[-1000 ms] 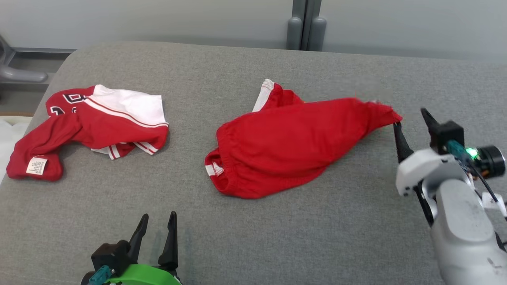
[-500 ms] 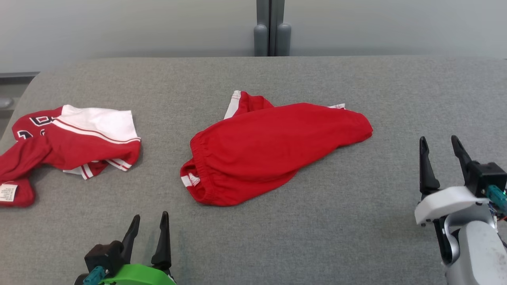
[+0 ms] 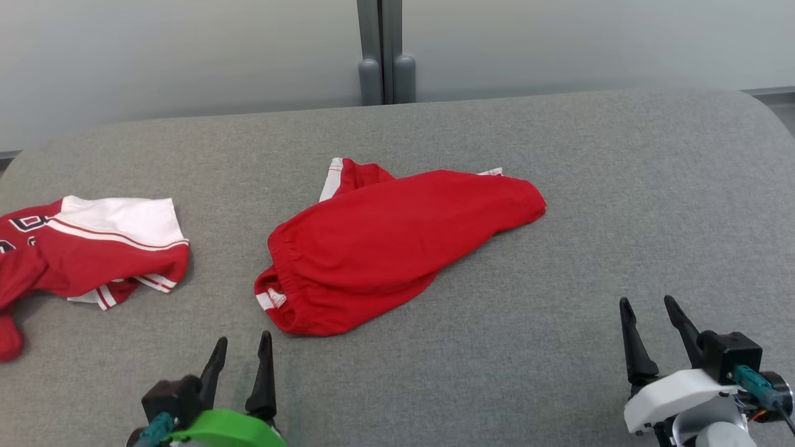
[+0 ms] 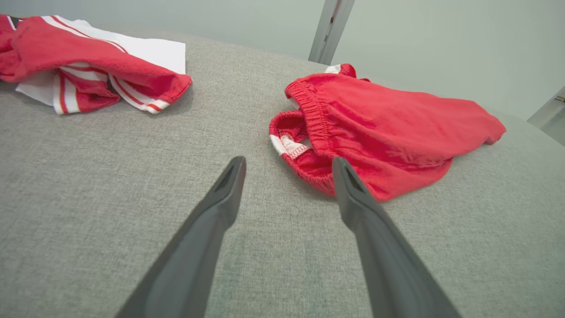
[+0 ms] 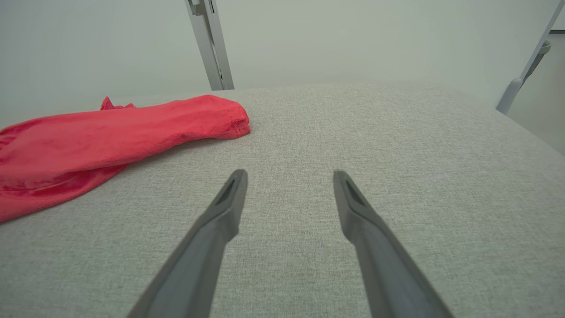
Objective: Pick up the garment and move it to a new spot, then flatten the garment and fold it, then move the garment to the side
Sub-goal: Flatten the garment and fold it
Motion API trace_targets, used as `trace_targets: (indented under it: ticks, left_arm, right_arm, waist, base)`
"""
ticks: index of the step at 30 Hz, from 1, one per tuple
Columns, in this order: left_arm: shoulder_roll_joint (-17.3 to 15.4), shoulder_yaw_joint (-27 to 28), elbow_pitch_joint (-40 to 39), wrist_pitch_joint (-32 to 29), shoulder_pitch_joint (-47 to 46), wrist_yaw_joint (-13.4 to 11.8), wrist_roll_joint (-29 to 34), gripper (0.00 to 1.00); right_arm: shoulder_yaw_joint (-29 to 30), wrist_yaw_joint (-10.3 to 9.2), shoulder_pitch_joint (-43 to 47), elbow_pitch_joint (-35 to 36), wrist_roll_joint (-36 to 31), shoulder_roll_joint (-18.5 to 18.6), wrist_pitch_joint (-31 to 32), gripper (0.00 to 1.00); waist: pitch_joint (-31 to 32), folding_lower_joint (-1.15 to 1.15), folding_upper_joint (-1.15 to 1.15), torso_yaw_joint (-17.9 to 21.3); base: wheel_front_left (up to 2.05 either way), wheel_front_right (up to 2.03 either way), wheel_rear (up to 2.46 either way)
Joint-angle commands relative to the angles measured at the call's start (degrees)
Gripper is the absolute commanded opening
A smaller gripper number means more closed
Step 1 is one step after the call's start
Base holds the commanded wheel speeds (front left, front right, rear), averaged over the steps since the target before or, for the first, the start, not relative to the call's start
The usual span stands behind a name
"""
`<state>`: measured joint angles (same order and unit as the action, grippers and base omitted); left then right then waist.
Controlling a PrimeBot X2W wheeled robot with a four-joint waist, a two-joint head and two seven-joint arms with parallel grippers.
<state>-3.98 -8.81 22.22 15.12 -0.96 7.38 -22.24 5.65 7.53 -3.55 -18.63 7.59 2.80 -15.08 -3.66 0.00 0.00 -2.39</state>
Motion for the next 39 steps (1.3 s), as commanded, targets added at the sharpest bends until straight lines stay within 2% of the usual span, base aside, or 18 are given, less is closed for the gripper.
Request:
trace_targets:
  ticks: [1, 12, 17, 22, 26, 30, 34, 35, 36, 39]
  left_arm:
    - [0.0, -0.9, 0.8, 0.0, -2.5, 0.2, -2.0, 1.00]
    - [-8.1, -12.3, 13.2, 0.0, -22.6, 0.2, -16.5, 1.00]
    - [-11.7, -18.3, 17.6, -0.3, -27.7, 0.2, -23.7, 1.00]
    - [-14.7, -24.9, 19.8, -3.1, -30.5, 0.2, -31.6, 1.00]
    - [-16.0, -28.0, 21.8, -3.0, -31.6, 0.2, -36.0, 1.00]
    - [-16.0, -29.6, 25.8, -1.8, -33.0, 0.2, -37.3, 1.00]
    - [-16.5, -32.5, 24.5, -0.9, -34.7, 0.2, -38.0, 1.00]
    - [-16.9, -33.5, 24.2, -0.7, -34.8, 0.2, -38.0, 0.67]
    - [-17.4, -34.5, 23.9, -0.4, -35.1, 0.2, -37.1, 0.00]
    - [-18.1, -35.6, 23.1, 0.1, -36.6, 0.2, -36.4, 0.00]
  right_arm:
    - [-0.4, -0.08, -1.5, 0.0, -0.3, 0.2, -0.1, 1.00]
    - [-4.2, -0.08, -6.0, 0.0, 0.1, 0.2, -0.1, 1.00]
    - [-4.7, -0.08, -6.5, 0.2, 0.4, 0.2, -0.1, 1.00]
    - [-5.1, -0.08, -6.6, 0.4, 0.4, 0.2, -0.1, 1.00]
    - [-5.3, -0.08, -6.5, 0.3, 0.4, 0.2, -0.1, 1.00]
    - [-5.6, -0.08, -6.6, -0.1, 0.5, 0.2, -0.1, 1.00]
    - [-6.3, -0.08, -7.0, -0.3, 0.7, 0.2, -0.1, 1.00]
    - [-6.5, -0.08, -7.2, -0.4, 0.7, 0.2, -0.1, 1.00]
    - [-6.6, -0.08, -7.2, -0.4, 0.8, 0.2, -0.1, 1.00]
    - [-7.1, -0.08, -7.5, -0.7, 1.0, 0.2, -0.1, 1.00]
  waist:
    - [-1.3, 0.00, 0.00, 1.0]
    - [-7.4, 0.00, 0.00, 5.1]
    - [-9.4, 0.00, 0.00, 6.9]
    - [-10.5, 0.00, 0.00, 8.0]
    - [-10.7, 0.00, 0.00, 8.3]
    - [-10.5, 0.00, 0.00, 8.3]
    - [-10.6, 0.00, 0.00, 8.4]
    - [-10.7, 0.00, 0.00, 8.4]
    - [-10.7, 0.00, 0.00, 8.4]
    - [-10.8, 0.00, 0.00, 8.6]
  base:
    - [0.00, 0.00, 0.00]
    - [0.00, 0.00, 0.00]
    - [0.00, 0.00, 0.00]
    - [0.00, 0.00, 0.00]
    - [0.00, 0.00, 0.00]
    - [0.00, 0.00, 0.00]
    - [0.00, 0.00, 0.00]
    - [0.00, 0.00, 0.00]
    - [0.00, 0.00, 0.00]
    - [0.00, 0.00, 0.00]
